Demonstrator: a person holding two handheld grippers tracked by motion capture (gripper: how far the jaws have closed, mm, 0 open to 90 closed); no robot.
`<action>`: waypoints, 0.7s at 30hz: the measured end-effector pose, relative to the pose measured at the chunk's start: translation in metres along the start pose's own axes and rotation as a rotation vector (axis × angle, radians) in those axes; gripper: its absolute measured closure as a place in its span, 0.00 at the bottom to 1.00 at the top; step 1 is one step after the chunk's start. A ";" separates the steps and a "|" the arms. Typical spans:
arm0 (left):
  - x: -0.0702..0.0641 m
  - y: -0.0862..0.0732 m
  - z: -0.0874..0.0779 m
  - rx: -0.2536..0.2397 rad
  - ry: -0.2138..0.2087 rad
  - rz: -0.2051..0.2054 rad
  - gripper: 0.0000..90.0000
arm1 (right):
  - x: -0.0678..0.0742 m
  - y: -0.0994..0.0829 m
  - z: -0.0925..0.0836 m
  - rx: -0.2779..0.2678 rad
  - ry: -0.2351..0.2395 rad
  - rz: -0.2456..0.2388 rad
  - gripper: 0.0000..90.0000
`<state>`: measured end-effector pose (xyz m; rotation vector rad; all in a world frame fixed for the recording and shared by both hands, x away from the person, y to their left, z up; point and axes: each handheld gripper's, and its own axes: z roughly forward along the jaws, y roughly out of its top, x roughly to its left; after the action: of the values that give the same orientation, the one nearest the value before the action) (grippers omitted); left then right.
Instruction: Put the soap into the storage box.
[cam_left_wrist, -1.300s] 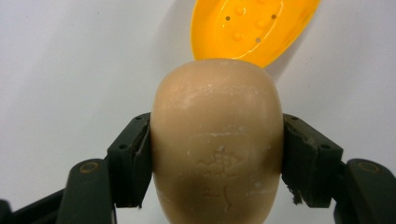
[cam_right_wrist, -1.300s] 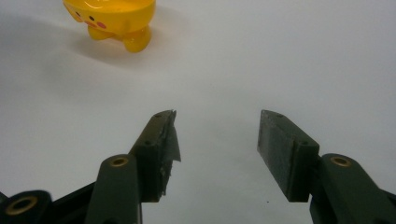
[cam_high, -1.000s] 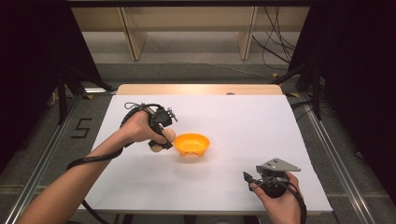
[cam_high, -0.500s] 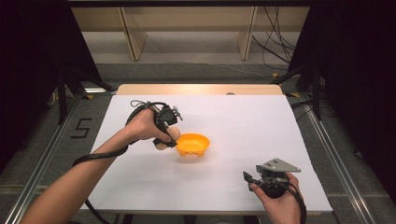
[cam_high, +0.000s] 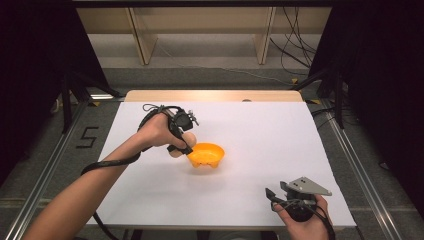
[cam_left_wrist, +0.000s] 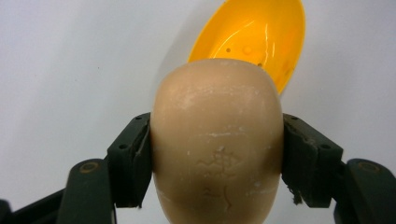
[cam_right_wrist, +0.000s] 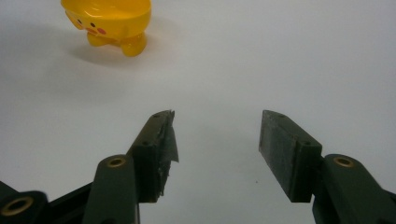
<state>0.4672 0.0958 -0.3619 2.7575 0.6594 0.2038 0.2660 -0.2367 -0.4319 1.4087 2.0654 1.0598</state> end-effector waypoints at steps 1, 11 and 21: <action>0.000 0.002 0.000 0.000 -0.002 0.006 0.36 | 0.003 -0.001 -0.002 0.004 -0.010 0.040 0.50; 0.000 0.010 0.004 0.007 -0.005 0.024 0.36 | 0.003 -0.007 -0.008 0.000 -0.015 0.064 0.50; 0.001 0.018 0.005 0.002 -0.008 0.033 0.36 | -0.002 -0.008 -0.006 -0.017 -0.003 0.015 0.49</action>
<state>0.4771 0.0796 -0.3608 2.7715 0.6127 0.1996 0.2581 -0.2415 -0.4345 1.4190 2.0423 1.0777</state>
